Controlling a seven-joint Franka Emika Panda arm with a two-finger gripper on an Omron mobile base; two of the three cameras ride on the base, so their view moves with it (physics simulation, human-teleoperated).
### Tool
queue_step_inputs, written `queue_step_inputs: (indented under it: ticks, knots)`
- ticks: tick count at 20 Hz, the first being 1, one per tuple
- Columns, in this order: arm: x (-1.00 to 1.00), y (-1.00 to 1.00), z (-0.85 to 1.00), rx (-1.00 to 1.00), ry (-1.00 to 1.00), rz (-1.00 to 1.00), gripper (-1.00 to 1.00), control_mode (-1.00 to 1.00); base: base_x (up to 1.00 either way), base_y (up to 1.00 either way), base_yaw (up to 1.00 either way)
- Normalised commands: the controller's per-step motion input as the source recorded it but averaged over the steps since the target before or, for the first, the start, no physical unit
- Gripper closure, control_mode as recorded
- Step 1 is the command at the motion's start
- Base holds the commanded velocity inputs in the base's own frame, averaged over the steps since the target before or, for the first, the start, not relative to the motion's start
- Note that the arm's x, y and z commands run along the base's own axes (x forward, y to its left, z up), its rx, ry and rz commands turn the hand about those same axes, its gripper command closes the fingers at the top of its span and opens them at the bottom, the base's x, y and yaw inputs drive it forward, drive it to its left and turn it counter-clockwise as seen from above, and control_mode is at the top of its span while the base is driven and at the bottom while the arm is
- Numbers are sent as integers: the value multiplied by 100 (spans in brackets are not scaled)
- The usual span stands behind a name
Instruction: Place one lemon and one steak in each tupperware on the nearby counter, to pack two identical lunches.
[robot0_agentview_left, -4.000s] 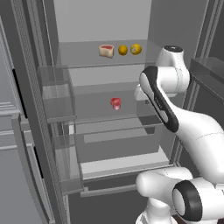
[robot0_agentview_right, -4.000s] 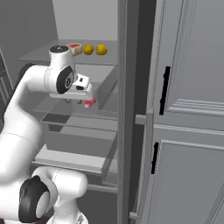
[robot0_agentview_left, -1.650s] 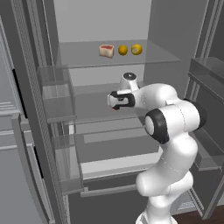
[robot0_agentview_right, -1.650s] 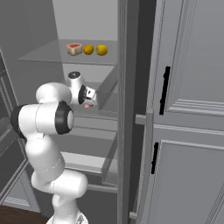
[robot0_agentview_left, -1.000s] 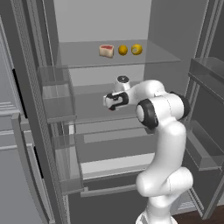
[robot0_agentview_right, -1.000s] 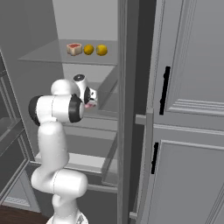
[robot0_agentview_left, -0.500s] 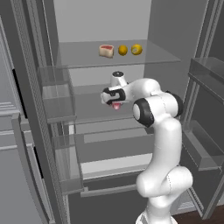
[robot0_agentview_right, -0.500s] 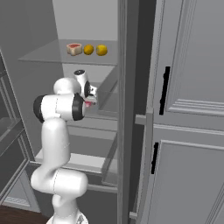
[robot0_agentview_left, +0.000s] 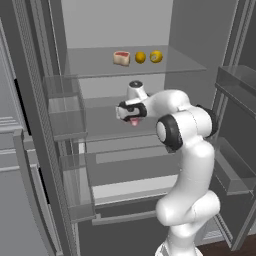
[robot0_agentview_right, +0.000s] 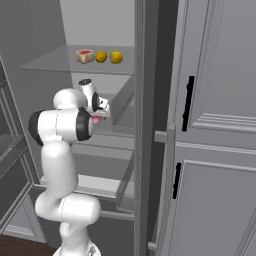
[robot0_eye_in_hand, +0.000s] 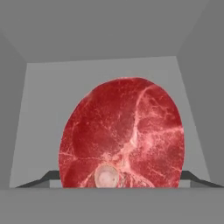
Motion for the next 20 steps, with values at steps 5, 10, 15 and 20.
queue_step_inputs:
  ticks: [5,10,15,20]
  knots:
    - [-98,0,44,0,-41,2,100,-100,0,0,0]
    - [-100,0,93,1,-30,0,100,-100,0,0,0]
    - [-100,0,100,11,-4,0,100,-100,0,0,0]
    - [-100,0,91,11,3,2,100,-100,0,0,0]
